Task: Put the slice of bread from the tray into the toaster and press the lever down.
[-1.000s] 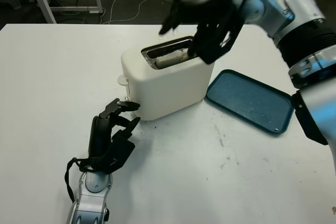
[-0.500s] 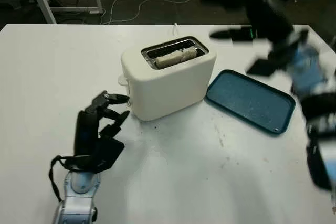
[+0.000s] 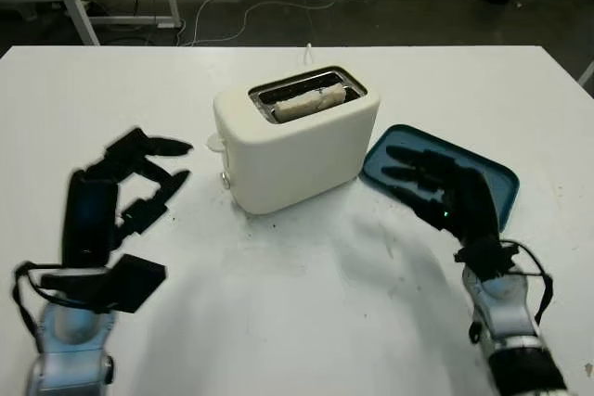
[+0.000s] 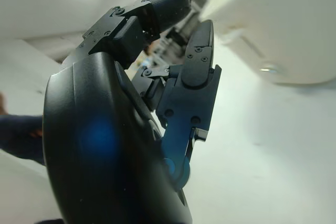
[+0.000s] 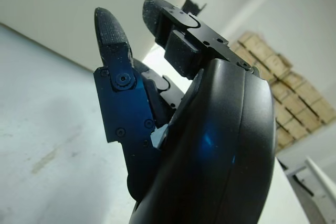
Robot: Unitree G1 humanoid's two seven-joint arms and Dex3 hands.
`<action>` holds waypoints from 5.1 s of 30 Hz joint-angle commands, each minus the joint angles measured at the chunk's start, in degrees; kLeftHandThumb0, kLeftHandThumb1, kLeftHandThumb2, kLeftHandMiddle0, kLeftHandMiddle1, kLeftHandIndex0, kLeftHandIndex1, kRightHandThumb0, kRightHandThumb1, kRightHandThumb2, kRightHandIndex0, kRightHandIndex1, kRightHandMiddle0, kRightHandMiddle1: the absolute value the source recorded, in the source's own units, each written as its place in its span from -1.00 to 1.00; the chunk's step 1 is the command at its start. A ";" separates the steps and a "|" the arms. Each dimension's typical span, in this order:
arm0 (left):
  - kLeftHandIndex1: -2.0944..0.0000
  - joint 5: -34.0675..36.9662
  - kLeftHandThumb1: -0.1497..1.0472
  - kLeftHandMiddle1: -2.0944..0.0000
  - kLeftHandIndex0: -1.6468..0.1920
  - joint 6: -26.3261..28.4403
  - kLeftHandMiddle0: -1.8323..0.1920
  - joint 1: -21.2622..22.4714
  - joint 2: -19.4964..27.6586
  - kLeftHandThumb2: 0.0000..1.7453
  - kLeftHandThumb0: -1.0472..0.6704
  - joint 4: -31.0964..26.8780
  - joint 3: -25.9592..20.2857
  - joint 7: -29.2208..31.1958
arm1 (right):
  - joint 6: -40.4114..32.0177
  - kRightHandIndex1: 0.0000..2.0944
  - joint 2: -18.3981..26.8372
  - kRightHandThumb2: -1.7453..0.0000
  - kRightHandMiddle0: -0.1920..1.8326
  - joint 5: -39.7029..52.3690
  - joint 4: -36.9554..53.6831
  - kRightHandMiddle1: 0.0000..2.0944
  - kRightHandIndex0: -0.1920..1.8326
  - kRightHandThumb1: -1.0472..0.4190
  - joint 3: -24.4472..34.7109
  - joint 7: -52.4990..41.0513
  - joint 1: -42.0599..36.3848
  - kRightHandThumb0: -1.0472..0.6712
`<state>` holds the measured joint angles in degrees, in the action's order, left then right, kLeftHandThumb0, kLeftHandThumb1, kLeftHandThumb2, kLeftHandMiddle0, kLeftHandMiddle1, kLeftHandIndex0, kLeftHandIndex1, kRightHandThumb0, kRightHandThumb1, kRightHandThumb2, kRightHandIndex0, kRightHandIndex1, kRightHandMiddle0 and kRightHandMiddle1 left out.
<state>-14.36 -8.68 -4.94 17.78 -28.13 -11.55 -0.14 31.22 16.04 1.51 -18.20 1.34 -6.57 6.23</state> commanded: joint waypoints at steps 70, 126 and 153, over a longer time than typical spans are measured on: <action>0.95 -17.67 0.66 -0.26 -0.65 -9.27 -0.21 35.01 22.21 -0.99 -0.16 33.82 16.65 14.46 | 0.57 -0.98 -3.57 0.98 0.21 -5.17 -2.49 -1.00 0.31 -0.83 2.19 2.27 1.51 -0.24; 0.99 -18.52 0.75 -0.11 -0.57 -9.90 -0.18 36.12 19.70 -1.00 -0.12 39.08 19.71 12.09 | 1.35 -1.00 -3.72 0.98 0.21 -4.85 -1.17 -1.00 0.32 -0.83 2.23 0.38 0.68 -0.23; 0.96 -20.03 0.71 -0.12 -0.65 -13.00 -0.18 38.10 20.78 -1.00 -0.15 42.11 23.45 14.45 | 0.94 -1.00 -3.37 0.98 0.20 -4.32 -0.46 -1.00 0.31 -0.83 2.59 -0.29 0.54 -0.21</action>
<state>-33.38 -20.21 32.52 38.56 13.36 10.04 13.20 31.71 12.31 -3.55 -19.51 3.59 -6.74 6.80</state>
